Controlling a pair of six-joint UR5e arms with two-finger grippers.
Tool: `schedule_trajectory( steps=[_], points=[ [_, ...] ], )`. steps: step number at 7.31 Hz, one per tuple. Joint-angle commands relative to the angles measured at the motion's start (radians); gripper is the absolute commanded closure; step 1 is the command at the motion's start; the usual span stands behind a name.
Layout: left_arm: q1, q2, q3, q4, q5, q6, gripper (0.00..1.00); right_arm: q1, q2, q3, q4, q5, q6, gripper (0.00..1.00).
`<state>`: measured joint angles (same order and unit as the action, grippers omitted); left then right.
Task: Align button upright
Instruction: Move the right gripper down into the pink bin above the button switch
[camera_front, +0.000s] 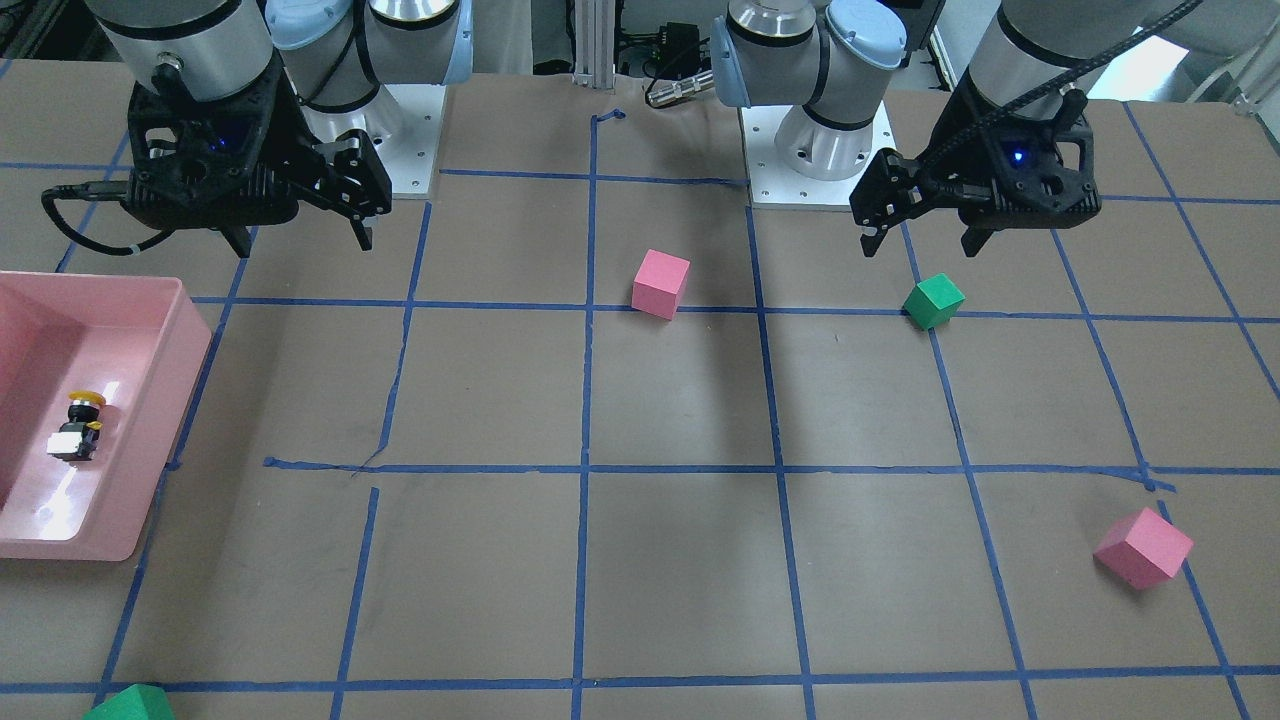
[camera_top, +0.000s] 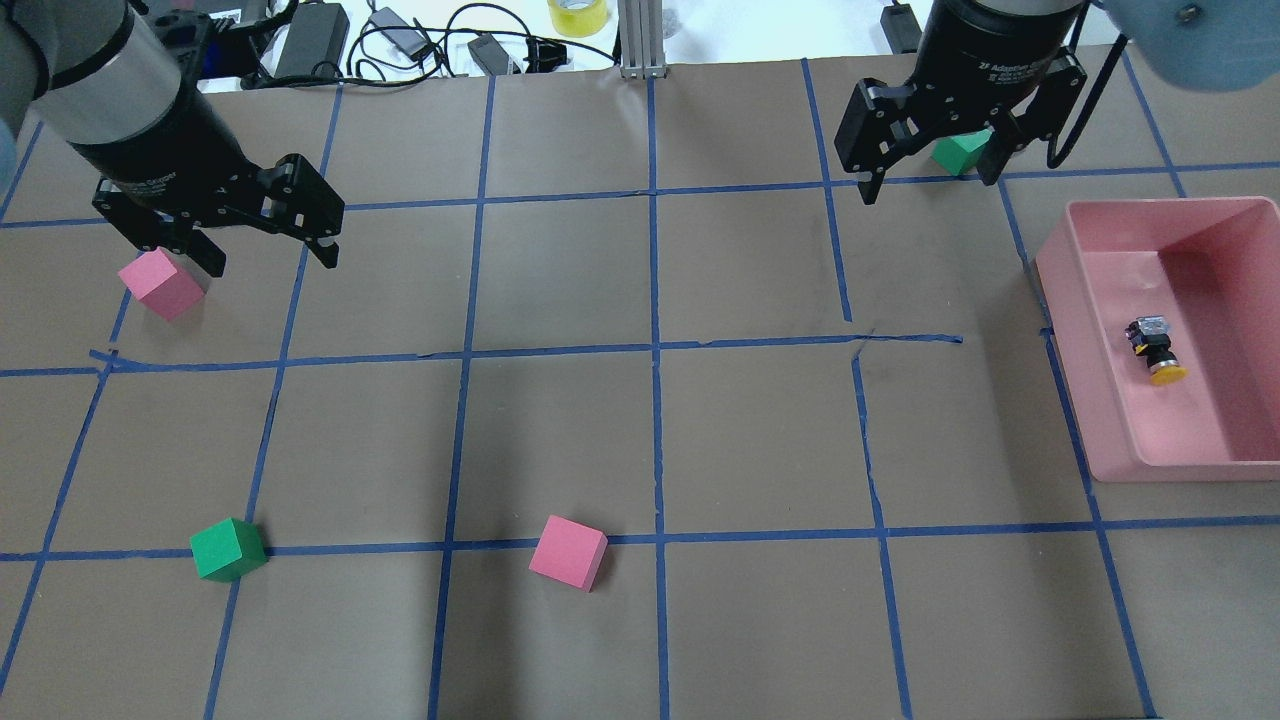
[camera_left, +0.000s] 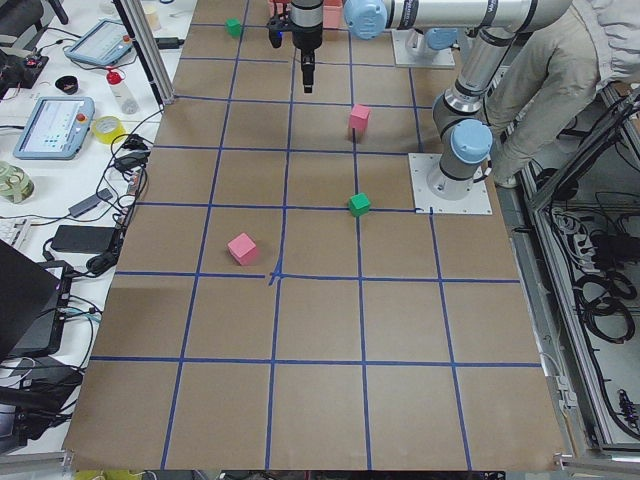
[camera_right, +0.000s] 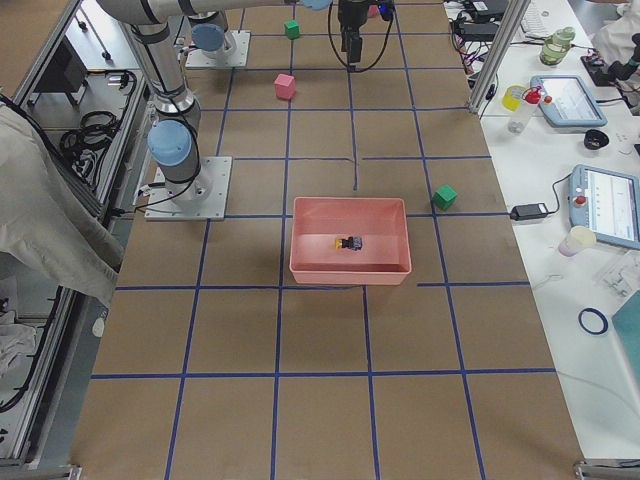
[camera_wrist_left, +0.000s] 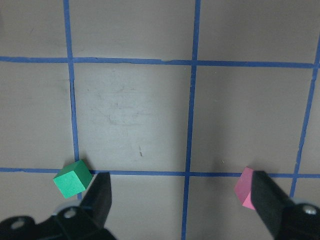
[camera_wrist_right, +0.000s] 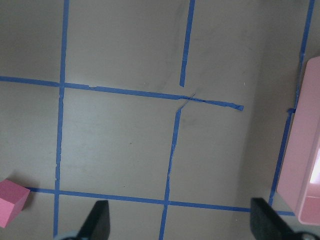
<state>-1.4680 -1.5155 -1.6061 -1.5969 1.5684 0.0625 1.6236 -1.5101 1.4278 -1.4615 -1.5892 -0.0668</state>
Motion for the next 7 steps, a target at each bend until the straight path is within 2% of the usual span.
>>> schedule_trajectory(
  steps=[1,3,6,7],
  points=[
    [0.0,0.0,0.0,0.0,-0.001,0.0,0.0,-0.008,0.001,0.005,-0.017,0.014,-0.022,0.0],
    [0.0,0.0,0.0,0.0,-0.001,0.0,0.0,-0.075,0.01,0.005,-0.025,0.011,-0.04,0.0],
    [0.0,0.0,0.0,0.002,-0.001,0.0,0.0,-0.362,0.036,0.089,-0.055,0.014,-0.221,0.0],
    [0.0,0.0,0.0,0.002,-0.004,-0.001,0.0,-0.442,0.068,0.123,-0.133,0.005,-0.304,0.0]
  ],
)
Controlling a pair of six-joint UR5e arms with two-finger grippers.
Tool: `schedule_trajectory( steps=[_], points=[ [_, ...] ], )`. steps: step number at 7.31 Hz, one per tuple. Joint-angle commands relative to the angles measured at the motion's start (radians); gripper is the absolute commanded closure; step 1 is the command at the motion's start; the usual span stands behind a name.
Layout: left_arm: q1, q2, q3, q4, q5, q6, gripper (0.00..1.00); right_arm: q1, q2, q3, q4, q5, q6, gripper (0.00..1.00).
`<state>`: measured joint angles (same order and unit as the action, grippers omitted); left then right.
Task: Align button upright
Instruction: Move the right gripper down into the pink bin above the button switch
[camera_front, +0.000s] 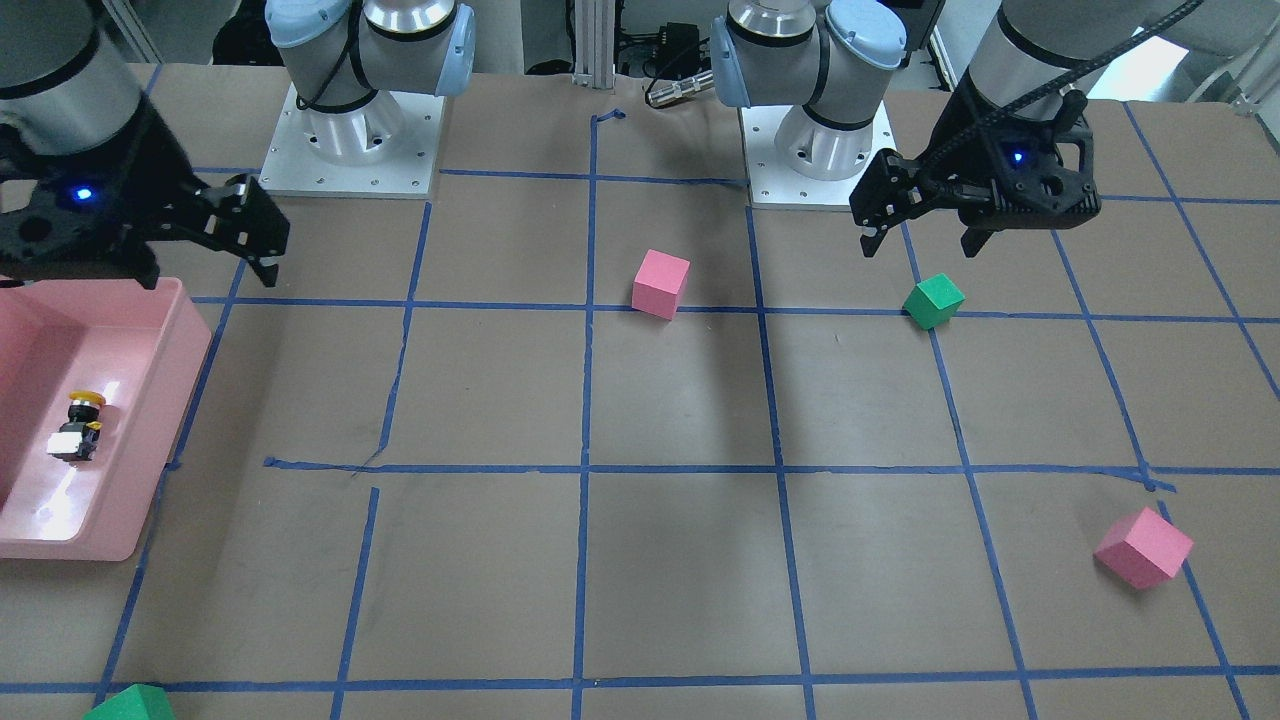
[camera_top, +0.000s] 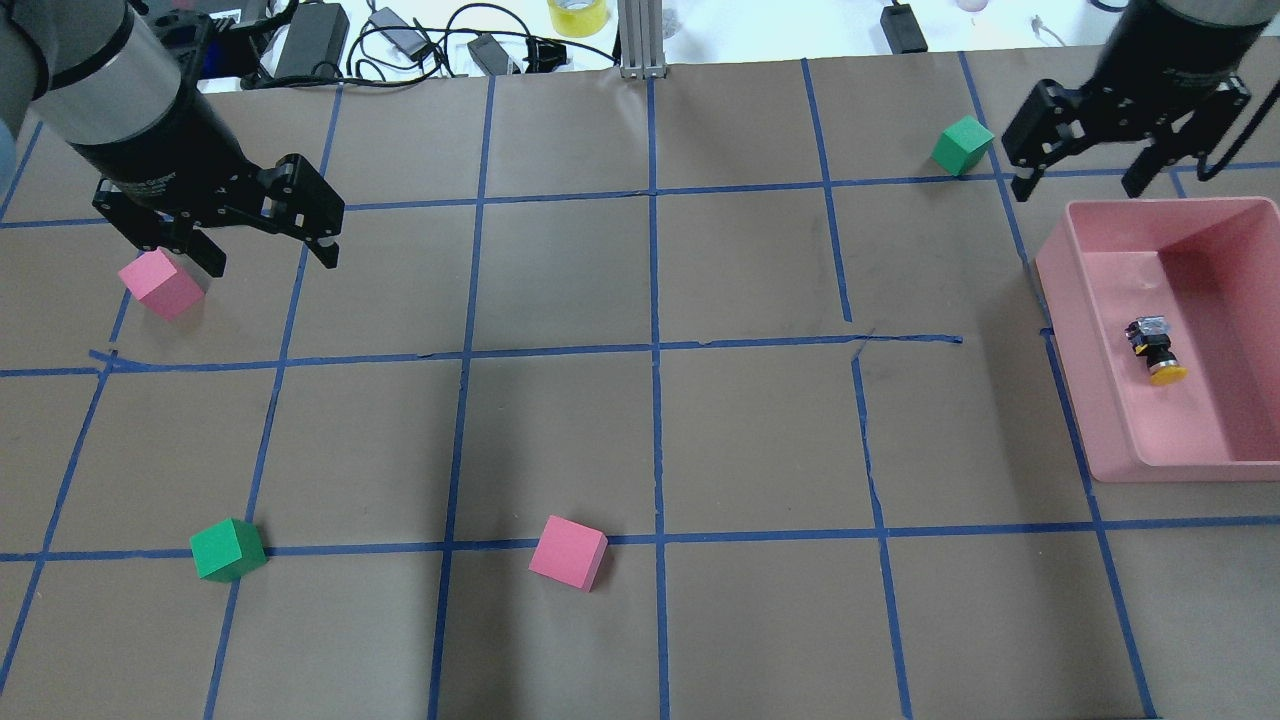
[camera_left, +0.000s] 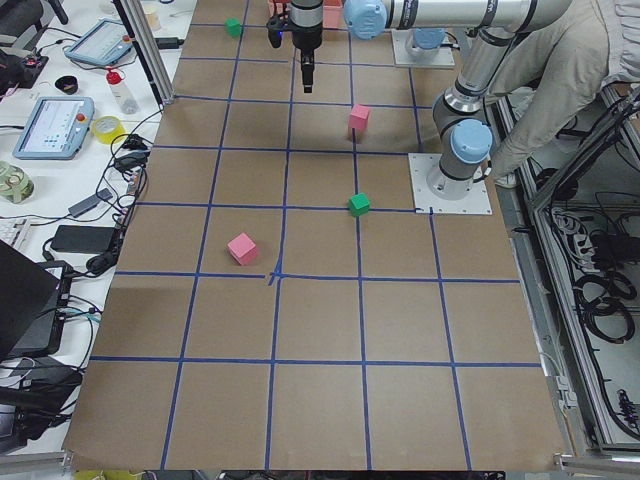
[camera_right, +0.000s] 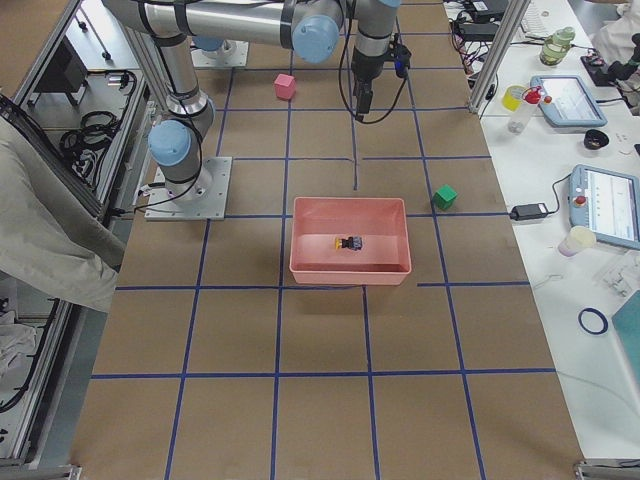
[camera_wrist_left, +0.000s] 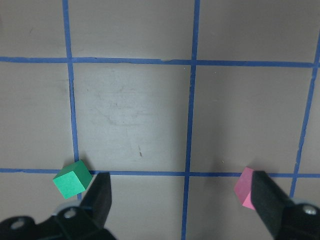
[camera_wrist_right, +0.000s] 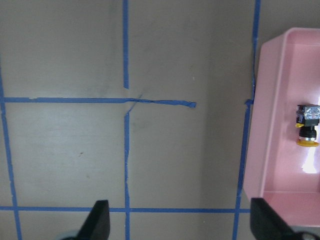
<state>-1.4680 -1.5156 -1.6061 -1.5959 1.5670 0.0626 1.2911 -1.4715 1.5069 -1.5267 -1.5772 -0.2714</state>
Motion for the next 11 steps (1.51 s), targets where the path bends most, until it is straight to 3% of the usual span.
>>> schedule_trajectory(
  steps=[1,5,7,11],
  points=[
    [0.0,0.0,0.0,0.001,-0.001,-0.001,0.0,-0.166,0.069,0.074,-0.166,-0.012,-0.195,0.0],
    [0.0,0.0,0.0,0.001,0.002,-0.001,0.0,-0.315,0.217,0.287,-0.611,-0.012,-0.313,0.0],
    [0.0,0.0,0.0,0.001,0.002,-0.001,0.0,-0.317,0.23,0.366,-0.718,-0.014,-0.313,0.01],
    [0.0,0.0,0.002,0.002,-0.007,-0.003,0.0,-0.331,0.272,0.384,-0.759,-0.014,-0.328,0.01]
  ],
)
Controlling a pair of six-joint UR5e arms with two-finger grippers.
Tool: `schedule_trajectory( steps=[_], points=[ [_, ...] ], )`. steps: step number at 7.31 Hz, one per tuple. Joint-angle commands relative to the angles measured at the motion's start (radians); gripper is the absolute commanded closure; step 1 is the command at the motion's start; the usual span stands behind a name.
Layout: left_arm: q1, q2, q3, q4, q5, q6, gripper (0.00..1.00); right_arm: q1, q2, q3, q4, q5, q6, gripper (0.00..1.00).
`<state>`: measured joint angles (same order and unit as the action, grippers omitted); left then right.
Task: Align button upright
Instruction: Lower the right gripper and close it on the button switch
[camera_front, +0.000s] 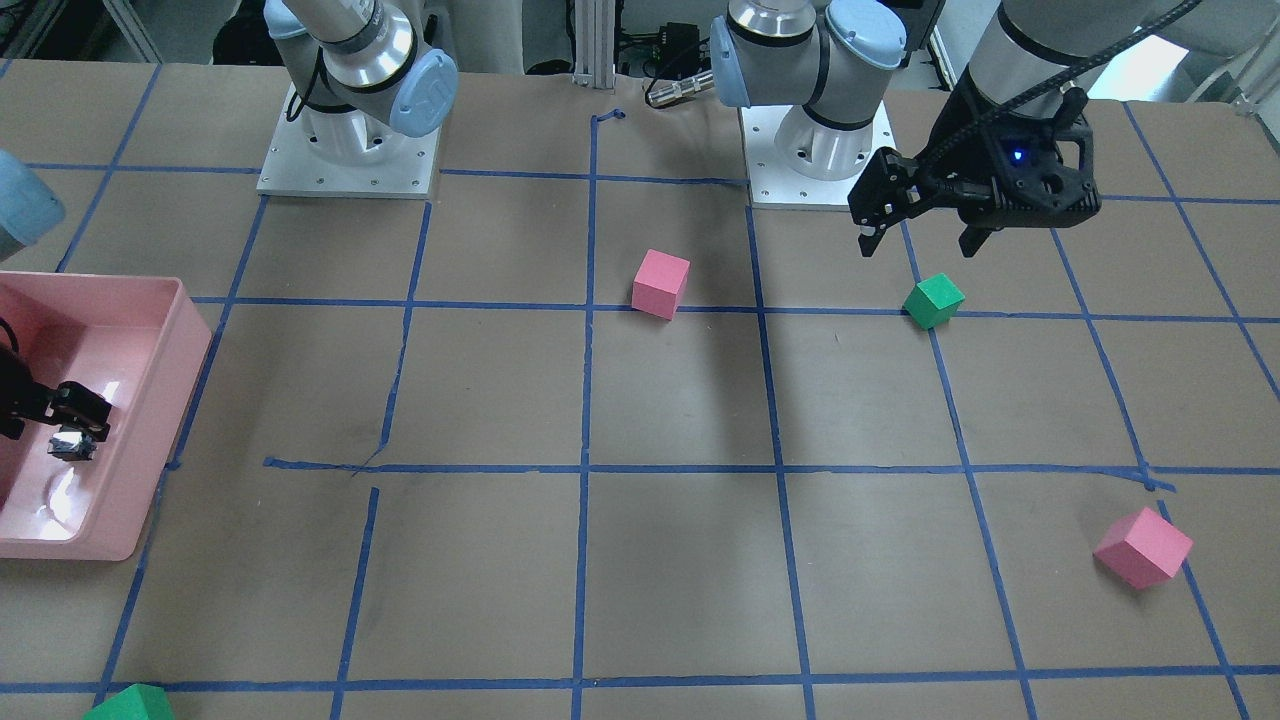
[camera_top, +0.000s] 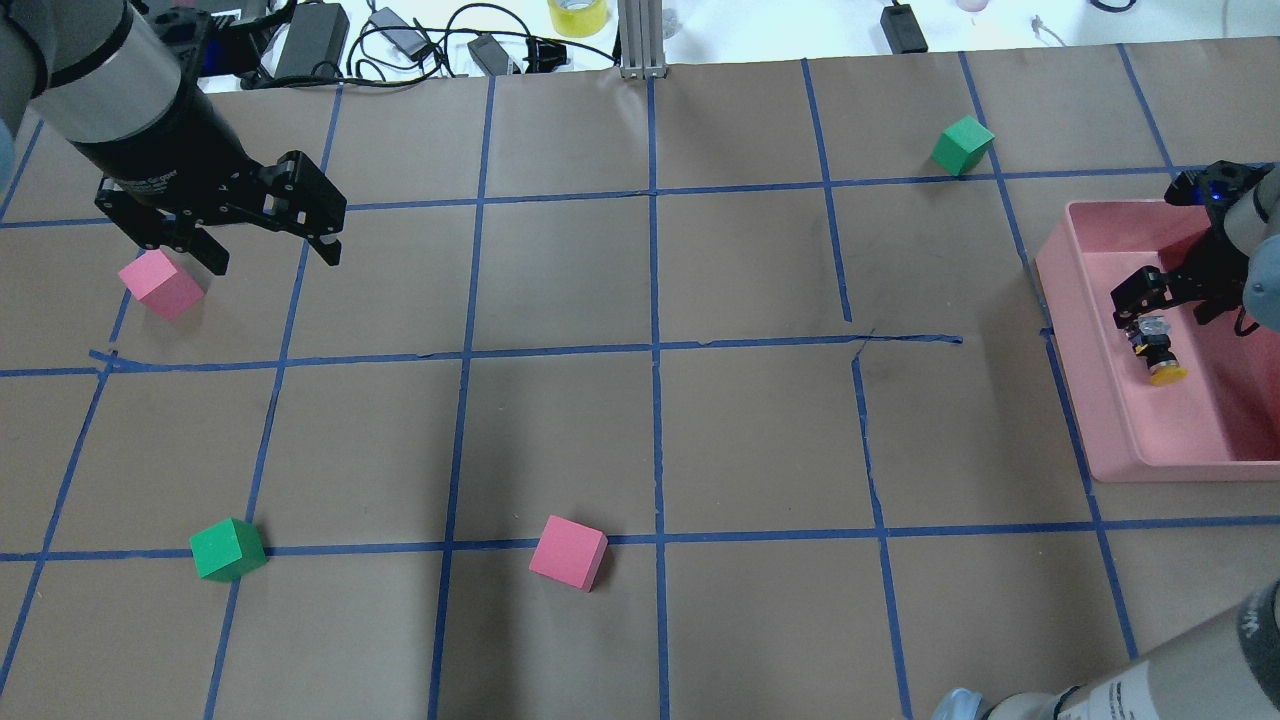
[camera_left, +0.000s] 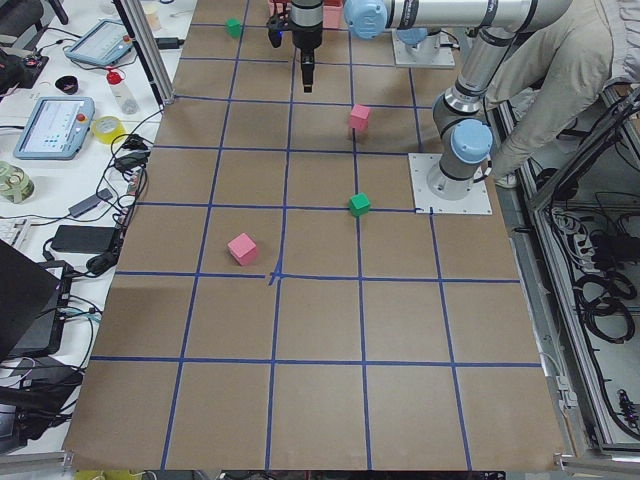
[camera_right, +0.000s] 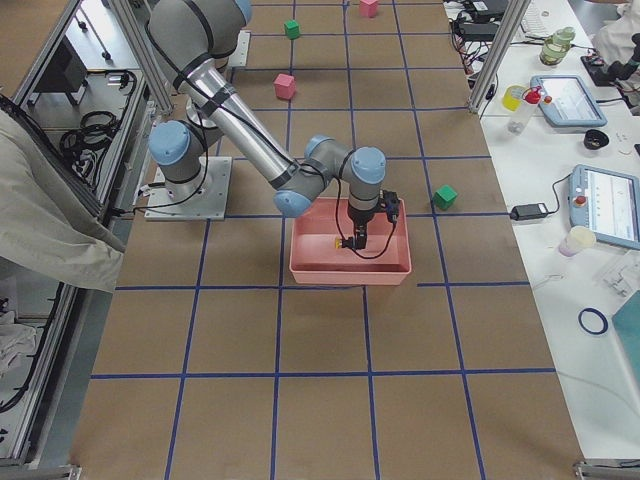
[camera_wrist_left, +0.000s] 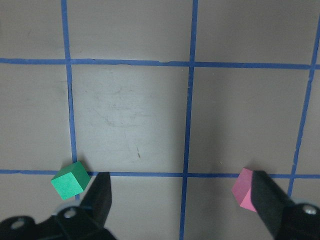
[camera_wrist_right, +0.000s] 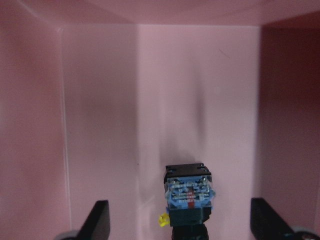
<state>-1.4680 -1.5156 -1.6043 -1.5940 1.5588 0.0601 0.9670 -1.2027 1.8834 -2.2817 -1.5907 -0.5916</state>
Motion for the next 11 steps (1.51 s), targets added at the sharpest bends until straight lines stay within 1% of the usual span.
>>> schedule_trajectory(
  steps=[1,2,3,5,6,7,8,9,10,11],
  points=[
    [0.0,0.0,-0.002,0.0,0.003,0.001,0.0,-0.01,0.003,0.017,-0.004,0.0,-0.02,0.01],
    [0.0,0.0,-0.002,-0.001,0.004,0.001,0.0,-0.028,0.003,0.017,-0.004,0.011,-0.066,0.01],
    [0.0,0.0,0.001,0.0,-0.005,0.001,0.0,-0.028,0.003,0.017,-0.004,0.012,-0.066,0.01],
    [0.002,0.002,0.004,0.0,0.01,0.0,0.0,-0.028,0.005,0.017,-0.004,0.012,-0.066,0.02],
    [0.002,0.002,0.001,0.002,0.009,0.0,0.0,-0.028,0.005,0.017,-0.004,0.0,-0.068,0.14],
    [0.002,0.002,0.0,0.003,0.012,0.0,0.0,-0.03,0.005,0.017,-0.002,-0.006,-0.069,0.35],
    [0.002,0.002,0.0,0.006,0.011,0.0,0.0,-0.031,0.005,0.019,0.008,-0.027,-0.077,0.68],
    [0.002,0.002,0.0,0.006,0.012,0.0,0.0,-0.033,0.003,0.017,0.013,-0.037,-0.077,0.86],
    [0.003,0.0,-0.002,0.008,0.011,0.0,0.0,-0.034,0.003,0.019,0.014,-0.037,-0.082,1.0],
    [0.002,0.0,-0.002,0.008,0.011,-0.005,0.0,-0.04,0.0,0.017,0.028,-0.034,-0.097,1.0]
  ],
)
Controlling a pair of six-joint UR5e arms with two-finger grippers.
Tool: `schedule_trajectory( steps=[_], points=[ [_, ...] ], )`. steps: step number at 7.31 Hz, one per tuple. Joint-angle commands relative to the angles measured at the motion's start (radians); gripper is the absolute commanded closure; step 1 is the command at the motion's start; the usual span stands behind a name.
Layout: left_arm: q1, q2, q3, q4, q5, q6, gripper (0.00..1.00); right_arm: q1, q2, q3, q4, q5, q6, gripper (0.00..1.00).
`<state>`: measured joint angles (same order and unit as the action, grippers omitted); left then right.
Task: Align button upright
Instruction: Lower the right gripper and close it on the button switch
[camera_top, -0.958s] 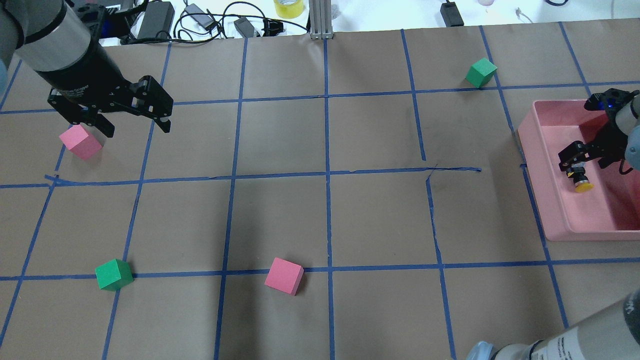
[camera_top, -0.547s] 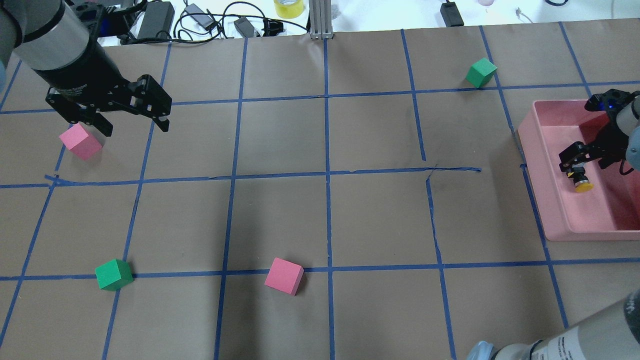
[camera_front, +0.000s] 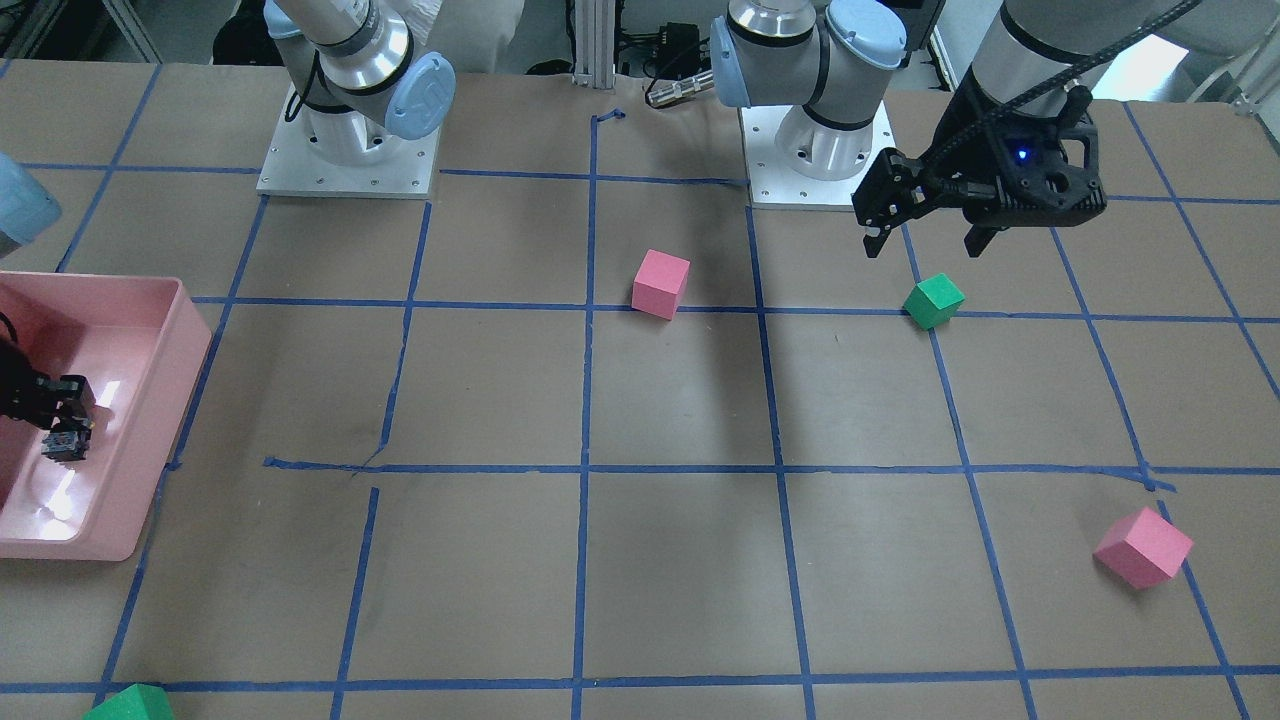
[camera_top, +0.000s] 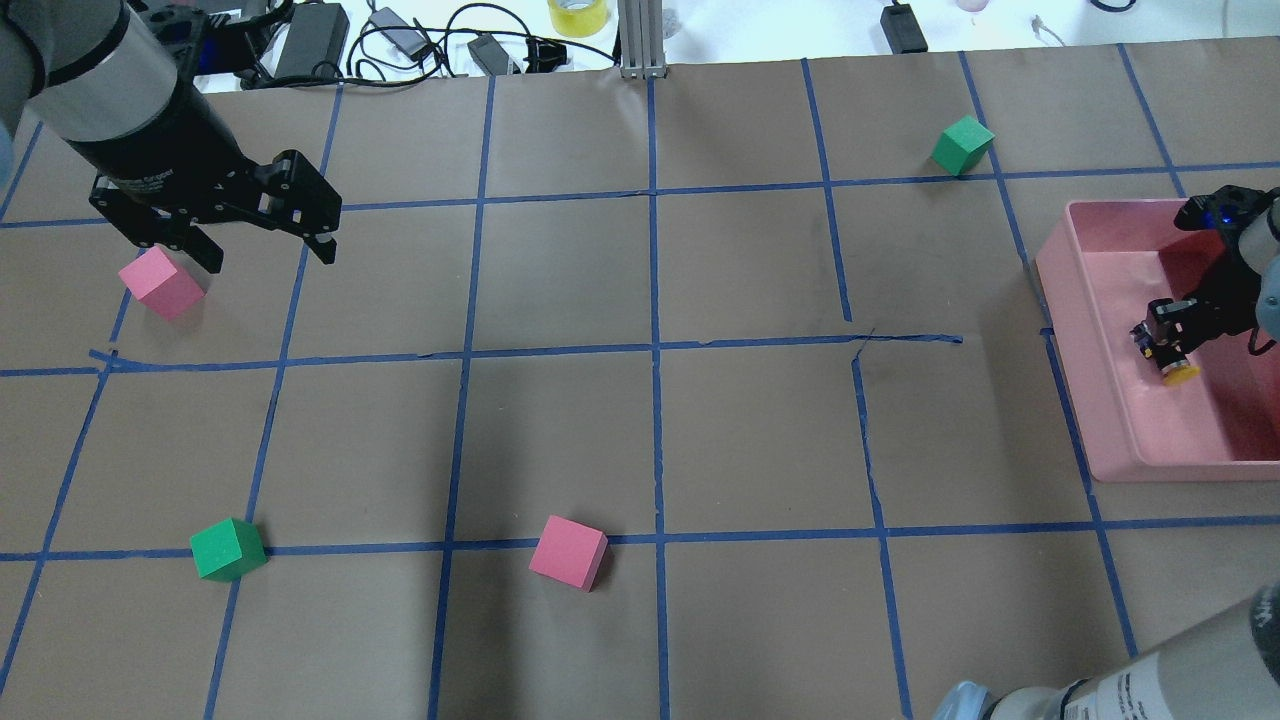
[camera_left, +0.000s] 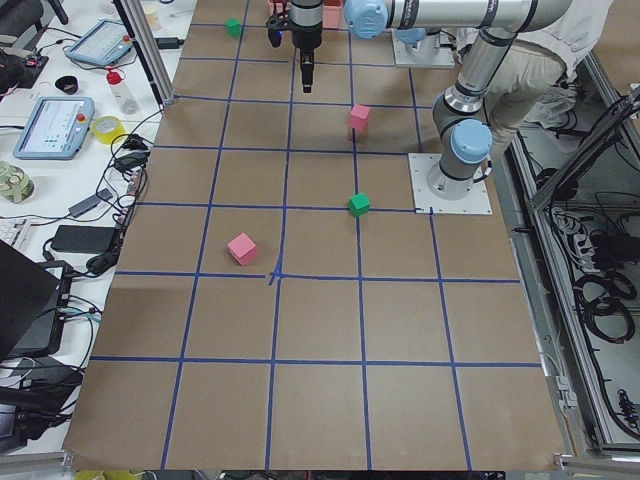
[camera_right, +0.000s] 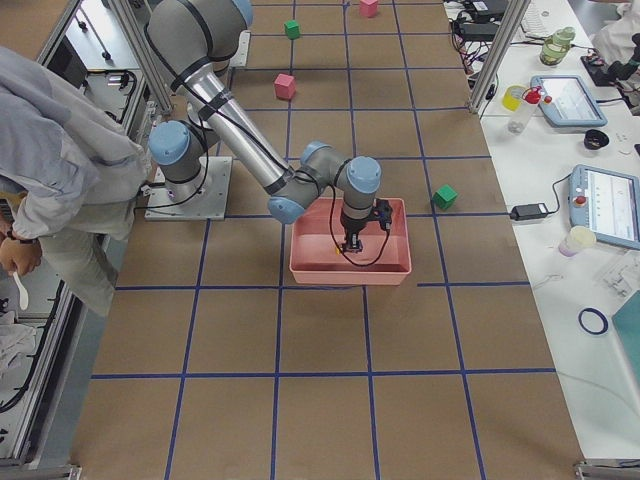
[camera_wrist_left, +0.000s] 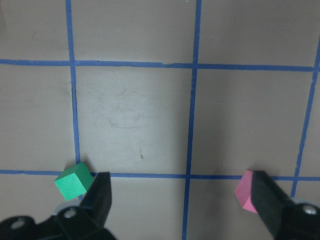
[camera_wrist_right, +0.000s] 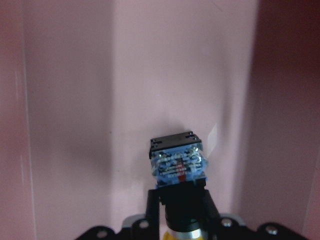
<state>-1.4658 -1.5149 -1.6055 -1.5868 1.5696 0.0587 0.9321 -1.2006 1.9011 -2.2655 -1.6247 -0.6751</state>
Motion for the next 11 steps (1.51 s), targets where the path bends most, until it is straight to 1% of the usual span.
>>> schedule_trajectory(
  steps=[1,4,6,8,9,11],
  points=[
    [0.001,-0.002,-0.001,0.001,0.0,-0.004,0.0,-0.007,-0.007,0.0,0.014,0.006,-0.024,1.0],
    [0.001,-0.002,-0.001,0.002,-0.002,-0.004,0.0,-0.007,-0.01,-0.008,0.015,0.009,-0.04,1.0],
    [0.001,-0.002,-0.001,0.002,-0.002,-0.004,0.0,-0.007,-0.029,-0.04,0.032,0.009,-0.037,1.0],
    [0.001,-0.002,-0.001,0.002,-0.002,-0.004,0.0,0.025,-0.086,-0.13,0.157,0.012,-0.009,1.0],
    [0.001,-0.002,-0.001,0.002,-0.002,-0.004,0.0,0.051,-0.086,-0.163,0.191,0.011,-0.003,1.0],
    [0.004,-0.002,-0.002,-0.001,0.0,-0.004,0.0,0.053,-0.082,-0.152,0.195,0.011,-0.014,1.0]
  ],
)
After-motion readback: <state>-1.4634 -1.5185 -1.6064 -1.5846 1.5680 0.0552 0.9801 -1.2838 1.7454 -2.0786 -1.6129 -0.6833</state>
